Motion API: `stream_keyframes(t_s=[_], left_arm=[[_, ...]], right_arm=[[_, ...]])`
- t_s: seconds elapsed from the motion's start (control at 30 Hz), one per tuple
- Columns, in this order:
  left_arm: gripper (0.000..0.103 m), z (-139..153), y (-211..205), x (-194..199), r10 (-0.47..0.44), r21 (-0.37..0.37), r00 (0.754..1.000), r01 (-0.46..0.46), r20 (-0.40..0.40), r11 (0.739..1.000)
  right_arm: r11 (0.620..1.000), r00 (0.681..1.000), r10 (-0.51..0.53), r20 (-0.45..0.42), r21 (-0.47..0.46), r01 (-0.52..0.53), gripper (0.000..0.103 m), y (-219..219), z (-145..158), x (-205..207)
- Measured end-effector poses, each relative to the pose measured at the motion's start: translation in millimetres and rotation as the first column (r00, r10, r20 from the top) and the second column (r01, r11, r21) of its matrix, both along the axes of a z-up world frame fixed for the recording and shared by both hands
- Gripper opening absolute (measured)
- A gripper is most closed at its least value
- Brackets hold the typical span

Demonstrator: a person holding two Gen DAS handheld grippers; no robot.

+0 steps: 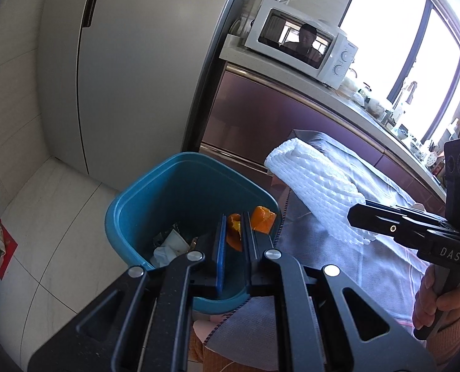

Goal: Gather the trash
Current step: 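Lower the left-held peel and right-held foam net into the teal bin, then open both grippers to drop the peel and foam net into the bin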

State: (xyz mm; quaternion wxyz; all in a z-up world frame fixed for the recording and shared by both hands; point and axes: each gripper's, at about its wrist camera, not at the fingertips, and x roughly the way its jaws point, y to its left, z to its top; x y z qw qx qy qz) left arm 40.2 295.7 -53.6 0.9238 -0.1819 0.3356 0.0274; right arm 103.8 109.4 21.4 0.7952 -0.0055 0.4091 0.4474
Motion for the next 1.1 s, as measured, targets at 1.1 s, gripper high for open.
stream_keyframes(t_s=[1.1], left_arm=[[0.018, -44, 12, 38, 0.061, -0.049, 0.995, -0.065, -0.081, 0.997]], right_arm=[[0.996, 0.994, -0.017, -0.107, -0.088, 0.008, 0.027, 48, -47, 31]])
